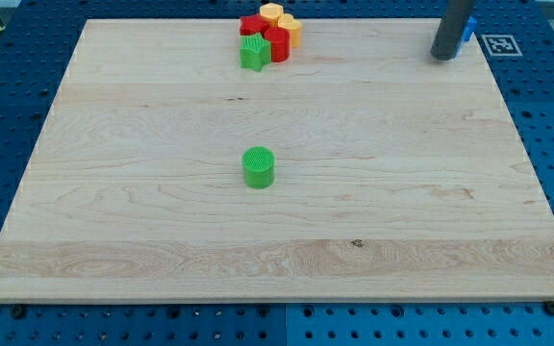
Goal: Push the green circle to blue cube
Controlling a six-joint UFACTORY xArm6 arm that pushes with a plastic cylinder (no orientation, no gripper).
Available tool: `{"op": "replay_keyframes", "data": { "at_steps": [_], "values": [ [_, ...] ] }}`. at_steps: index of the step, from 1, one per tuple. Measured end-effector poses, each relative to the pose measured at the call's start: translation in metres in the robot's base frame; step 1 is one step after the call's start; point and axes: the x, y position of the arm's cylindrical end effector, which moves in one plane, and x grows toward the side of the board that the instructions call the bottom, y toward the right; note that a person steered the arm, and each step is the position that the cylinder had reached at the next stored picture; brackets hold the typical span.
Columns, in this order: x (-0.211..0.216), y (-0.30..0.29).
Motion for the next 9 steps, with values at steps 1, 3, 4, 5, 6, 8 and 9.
{"op": "replay_keyframes", "data": {
  "at_steps": [1, 3, 4, 5, 6, 8, 9],
  "values": [
    [-0.001, 0.002],
    [0.029, -0.027],
    [0.049, -0.106],
    [0.062, -0.203],
    [0.086, -0.282],
    [0.177, -0.361],
    [0.197, -0.340]
  ]
}}
